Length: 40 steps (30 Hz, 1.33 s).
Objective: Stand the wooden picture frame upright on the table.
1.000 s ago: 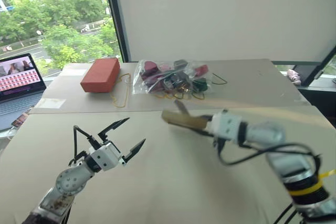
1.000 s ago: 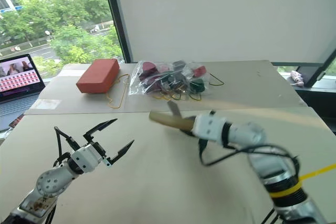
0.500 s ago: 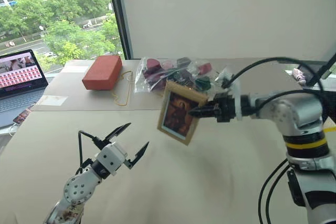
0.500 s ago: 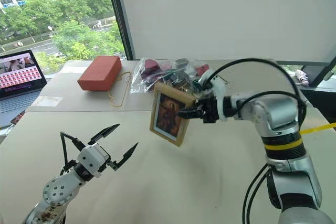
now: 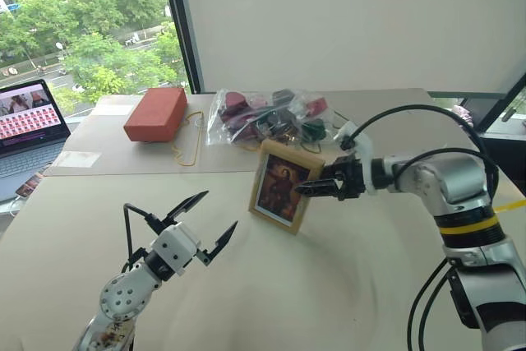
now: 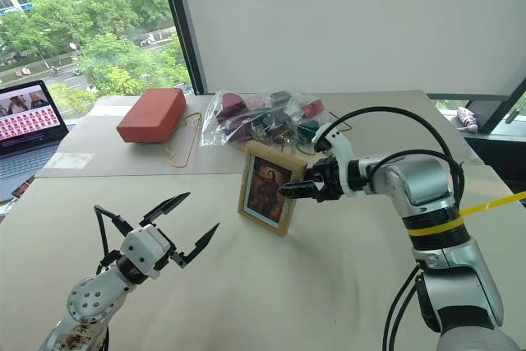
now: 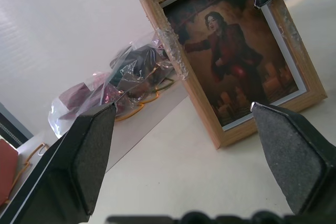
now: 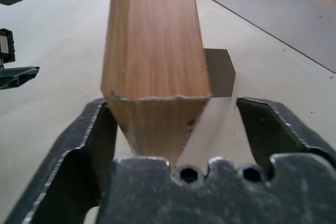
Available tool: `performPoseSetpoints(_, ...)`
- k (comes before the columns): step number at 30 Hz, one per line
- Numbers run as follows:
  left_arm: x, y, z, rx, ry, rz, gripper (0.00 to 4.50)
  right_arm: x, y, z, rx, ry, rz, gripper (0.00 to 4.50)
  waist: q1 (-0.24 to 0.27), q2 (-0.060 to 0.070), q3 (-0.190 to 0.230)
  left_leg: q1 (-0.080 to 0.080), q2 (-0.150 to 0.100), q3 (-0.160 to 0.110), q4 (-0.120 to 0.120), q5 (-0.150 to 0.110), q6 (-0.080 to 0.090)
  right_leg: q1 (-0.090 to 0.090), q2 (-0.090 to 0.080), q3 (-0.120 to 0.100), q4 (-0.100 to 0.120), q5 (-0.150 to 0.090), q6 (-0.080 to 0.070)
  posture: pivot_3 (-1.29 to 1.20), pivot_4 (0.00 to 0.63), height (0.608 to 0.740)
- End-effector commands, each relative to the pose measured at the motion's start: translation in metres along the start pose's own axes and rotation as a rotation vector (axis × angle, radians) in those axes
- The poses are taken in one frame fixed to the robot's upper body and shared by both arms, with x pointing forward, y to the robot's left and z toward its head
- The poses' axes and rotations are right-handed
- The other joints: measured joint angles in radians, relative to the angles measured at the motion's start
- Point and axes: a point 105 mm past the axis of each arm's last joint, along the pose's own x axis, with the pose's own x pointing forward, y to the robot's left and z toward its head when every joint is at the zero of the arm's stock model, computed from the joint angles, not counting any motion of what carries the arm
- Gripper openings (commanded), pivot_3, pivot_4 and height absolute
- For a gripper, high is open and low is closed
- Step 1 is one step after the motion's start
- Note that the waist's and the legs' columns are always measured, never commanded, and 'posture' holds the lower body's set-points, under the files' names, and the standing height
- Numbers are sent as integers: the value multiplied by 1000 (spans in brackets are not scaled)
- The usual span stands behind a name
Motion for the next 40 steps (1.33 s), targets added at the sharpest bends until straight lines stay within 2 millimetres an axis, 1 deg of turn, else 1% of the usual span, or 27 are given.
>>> performPoseSetpoints(1, 0, 3, 7, 22, -24, 9, 4415, -22, 8, 23, -38, -79, -5, 4415, 1, 0, 0, 0, 0, 0, 0, 0, 0, 0, 0, 0, 0, 0, 0, 0, 150, 740)
performPoseSetpoints(4, 0, 3, 6, 19, -24, 3, 4415, -40, 7, 19, -12, -96, -29, 4415, 6, 0, 0, -1, 0, 0, 0, 0, 0, 0, 0, 0, 0, 0, 0, 0, 150, 740)
performPoseSetpoints(7, -1, 1, 4, -14, -13, -11, 4415, -57, 18, 10, 1, -97, -16, 4415, 16, 0, 0, -1, 0, 0, 0, 0, 0, 1, 0, 0, 0, 0, 0, 0, 150, 740)
performPoseSetpoints(8, -3, -1, 3, -23, -9, -24, 4415, -65, 26, 1, -18, -70, -16, 4415, 20, 0, 0, -1, 0, 0, 0, 0, 1, 1, 0, 0, 0, 0, 0, 0, 150, 740)
performPoseSetpoints(10, -6, -6, 0, -65, 15, -55, 4415, -76, 48, -12, -66, -34, 30, 4415, 25, 0, 0, -2, 0, 0, 0, -1, 1, 0, 0, 0, 0, 0, 0, 0, 150, 740)
performPoseSetpoints(11, -7, -6, -2, -91, 28, -58, 4415, -80, 60, -14, -85, -45, 67, 4415, 27, 0, 0, -2, 0, 0, 0, -1, 2, 0, 0, 0, 0, 0, 0, 0, 150, 740)
performPoseSetpoints(12, -9, -7, -5, -117, 45, -72, 4415, -83, 67, -15, -96, -66, 78, 4415, 27, 0, 0, -2, 0, 0, 0, -1, 2, 0, 0, 0, 0, 0, 0, 0, 150, 740)
performPoseSetpoints(14, -12, -7, -6, -116, 62, -82, 4415, -81, 63, -30, -105, -44, -15, 4415, 24, 0, 0, -1, 0, 0, 1, -2, 4, 1, 1, 0, 0, 0, 0, 0, 150, 740)
performPoseSetpoints(15, -13, -6, -8, -122, 74, -76, 4415, -78, 58, -41, -95, -16, -78, 4415, 24, 0, 0, -1, 0, 0, 3, -2, 4, 1, 1, 0, -1, 0, 0, 0, 150, 740)
performPoseSetpoints(16, -14, -1, -9, -144, 90, -42, 4415, -75, 48, -52, -62, -3, -170, 4415, 24, -1, 0, -1, 0, 0, 4, -3, 4, 2, 1, 0, -1, 0, 0, 0, 150, 740)
performPoseSetpoints(18, -13, 10, -14, -216, 130, 49, 4415, -67, 30, -69, -34, -19, -354, 4415, 25, -2, -1, 2, 0, 0, 6, -3, 4, 5, 1, 0, -1, 0, 0, 0, 150, 740)
performPoseSetpoints(20, -11, 25, -27, -327, 198, 207, 4415, -64, 11, -87, -35, -57, -599, 4415, 26, -2, -1, 2, 0, 0, 7, -2, 4, 5, 1, 0, 1, 0, 0, 0, 150, 740)
performPoseSetpoints(21, -10, 30, -31, -364, 216, 267, 4415, -67, 2, -91, -29, -129, -742, 4415, 27, -2, -1, 2, 0, 0, 7, -2, 4, 5, 1, 0, 1, 0, 0, 0, 150, 740)
performPoseSetpoints(22, -9, 32, -34, -389, 227, 315, 4415, -71, -2, -93, -17, -200, -846, 4415, 26, -2, -2, 2, 0, 1, 8, -2, 4, 4, 1, 1, 2, 0, 0, 0, 150, 740)
performPoseSetpoints(23, -8, 33, -37, -425, 241, 358, 4415, -74, -3, -97, 2, -270, -941, 4415, 27, -7, -5, 2, 0, -1, 6, -2, 3, 4, 1, 1, 2, 0, 0, 0, 150, 740)
performPoseSetpoints(24, -6, 33, -40, -455, 254, 387, 4415, -76, -2, -102, 12, -313, -1013, 4415, 27, -6, -5, 2, 1, -1, 6, -2, 3, 3, 1, 0, 3, 0, 0, 0, 150, 740)
performPoseSetpoints(26, -2, 32, -43, -471, 265, 433, 4415, -70, 8, -107, 4, -409, -1096, 4415, 26, -6, -5, 1, -1, 0, 5, -1, 2, 1, 0, 2, 4, 0, 0, 0, 150, 740)
performPoseSetpoints(28, 0, 31, -46, -450, 278, 444, 4415, -64, 13, -106, -43, -444, -1126, 4415, 21, -6, -5, 1, -1, 0, 5, -1, 1, 1, 0, 2, 3, 0, 0, 0, 150, 740)
performPoseSetpoints(29, 2, 30, -48, -448, 286, 443, 4415, -60, 13, -109, -64, -444, -1145, 4415, 15, -6, -5, 2, -1, 0, 5, -1, 1, 1, 1, 2, 3, 0, 0, 0, 150, 740)
performPoseSetpoints(31, 3, 33, -53, -458, 291, 483, 4415, -58, 9, -117, -43, -461, -1189, 4415, 11, -6, -5, 5, -1, 1, 4, 0, -1, 3, 1, 3, 3, 0, 0, 0, 150, 740)
performPoseSetpoints(33, 5, 34, -54, -459, 288, 493, 4415, -55, 7, -116, -72, -466, -1192, 4415, 11, -6, -5, 7, 0, 0, 4, 0, -2, 6, 1, 2, 3, 0, 0, 0, 150, 740)
performPoseSetpoints(37, 6, 33, -54, -453, 292, 475, 4415, -53, 4, -113, -111, -466, -1177, 4415, 5, -6, -5, 8, 0, 0, 3, 0, -2, 5, 1, 3, 3, 0, -1, 0, 150, 740)
performPoseSetpoints(40, 6, 33, -53, -456, 286, 470, 4415, -50, 5, -117, -117, -447, -1160, 4415, 3, -6, -5, 7, 0, 0, 2, 0, -2, 5, 1, 3, 3, 0, -1, 0, 150, 740)
